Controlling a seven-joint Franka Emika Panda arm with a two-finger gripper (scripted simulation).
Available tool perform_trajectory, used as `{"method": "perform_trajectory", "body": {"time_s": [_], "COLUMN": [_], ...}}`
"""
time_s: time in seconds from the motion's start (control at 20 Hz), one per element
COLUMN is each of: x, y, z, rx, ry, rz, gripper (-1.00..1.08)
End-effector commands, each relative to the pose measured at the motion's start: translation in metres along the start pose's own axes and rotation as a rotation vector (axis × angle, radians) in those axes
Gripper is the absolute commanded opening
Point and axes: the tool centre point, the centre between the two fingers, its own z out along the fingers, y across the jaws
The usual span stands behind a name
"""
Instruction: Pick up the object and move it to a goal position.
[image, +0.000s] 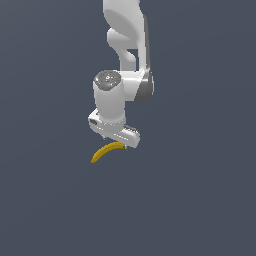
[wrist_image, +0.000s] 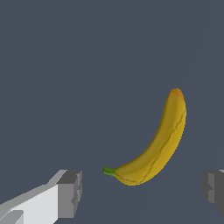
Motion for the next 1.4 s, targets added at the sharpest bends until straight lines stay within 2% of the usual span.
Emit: {"method": "perform_trajectory", "body": {"time_s": [0.0, 0.75, 1.05, 1.35], "x": [0.0, -0.003, -0.004, -0.005], "y": [0.005, 0.039, 0.047, 0.051], "z": [0.009, 0.057, 0.067, 0.071], "rx": [0.001, -0.007, -0.012, -0.014], "ry": [-0.005, -0.023, -0.023, -0.023], "rz": [0.087, 0.564, 0.67, 0.712], "gripper": [1.0, 1.0, 1.0, 1.0]}}
